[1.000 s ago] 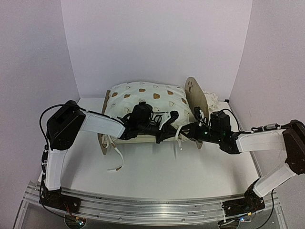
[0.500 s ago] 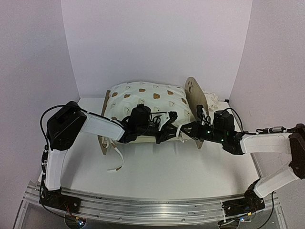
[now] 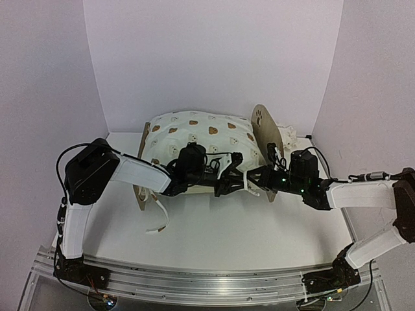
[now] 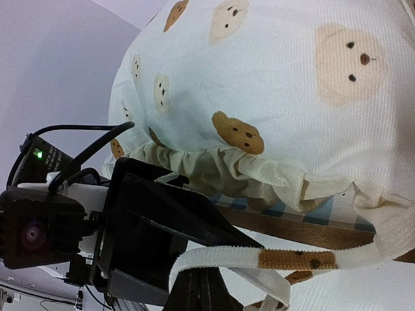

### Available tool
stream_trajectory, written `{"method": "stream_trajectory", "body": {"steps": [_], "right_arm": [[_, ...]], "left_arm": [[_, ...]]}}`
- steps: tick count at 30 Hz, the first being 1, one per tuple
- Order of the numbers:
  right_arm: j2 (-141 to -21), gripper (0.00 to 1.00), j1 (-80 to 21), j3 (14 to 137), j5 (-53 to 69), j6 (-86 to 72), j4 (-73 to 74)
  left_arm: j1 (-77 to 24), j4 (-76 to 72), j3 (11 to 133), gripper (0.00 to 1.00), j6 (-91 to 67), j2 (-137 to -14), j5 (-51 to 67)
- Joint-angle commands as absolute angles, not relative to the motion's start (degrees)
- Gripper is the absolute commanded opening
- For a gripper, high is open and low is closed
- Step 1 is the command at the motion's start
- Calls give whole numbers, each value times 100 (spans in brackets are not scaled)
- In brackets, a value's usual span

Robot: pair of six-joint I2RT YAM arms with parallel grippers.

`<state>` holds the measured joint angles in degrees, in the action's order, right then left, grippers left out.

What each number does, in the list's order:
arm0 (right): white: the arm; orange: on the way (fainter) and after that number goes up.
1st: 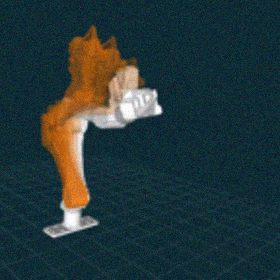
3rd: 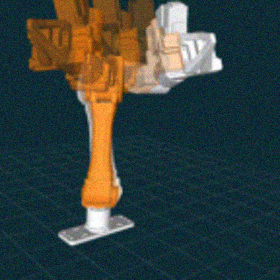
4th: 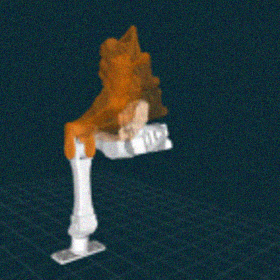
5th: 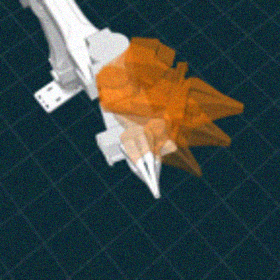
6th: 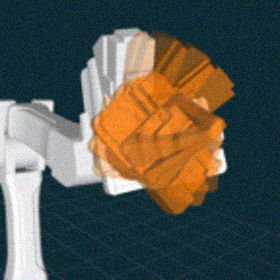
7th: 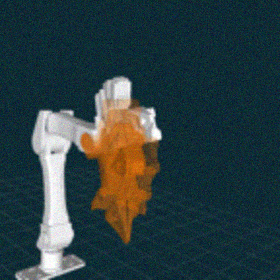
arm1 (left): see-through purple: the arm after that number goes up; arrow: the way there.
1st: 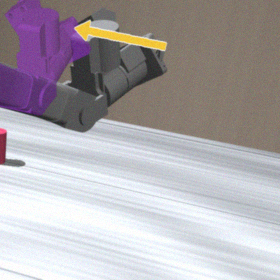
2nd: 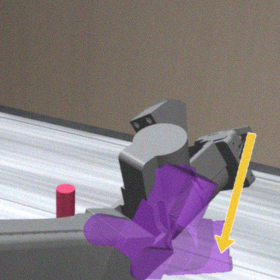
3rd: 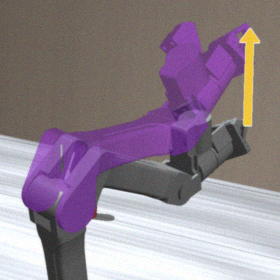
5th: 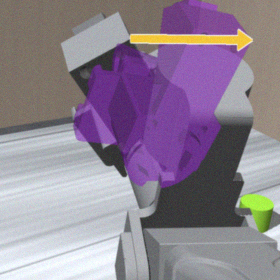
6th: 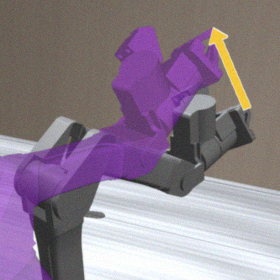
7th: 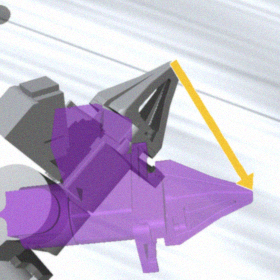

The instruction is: Set up the pet bed

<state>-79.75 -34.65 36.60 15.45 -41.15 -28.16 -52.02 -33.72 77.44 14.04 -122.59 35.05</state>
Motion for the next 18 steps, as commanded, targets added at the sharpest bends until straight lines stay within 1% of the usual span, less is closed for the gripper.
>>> {"method": "stream_trajectory", "body": {"steps": [1,7,12,14,18], "right_arm": [[-8035,0,-3472,3806,1655,-4053,-2856],[-7934,0,-3473,3710,1654,-4093,-2852],[-7835,0,-3472,3618,1611,-4123,-2847],[-7837,0,-3473,3612,1608,-4121,-2847],[-7871,0,-3471,3647,1609,-4109,-2847]], "left_arm": [[-5229,-3614,8145,35,1057,-12459,3622],[-5223,-3776,8314,34,746,-12594,3252],[-5212,-4363,8078,33,580,-12560,3186],[-5220,-4563,7979,27,576,-12551,3387],[-5221,-4441,8018,7,569,-12562,3604]]}}
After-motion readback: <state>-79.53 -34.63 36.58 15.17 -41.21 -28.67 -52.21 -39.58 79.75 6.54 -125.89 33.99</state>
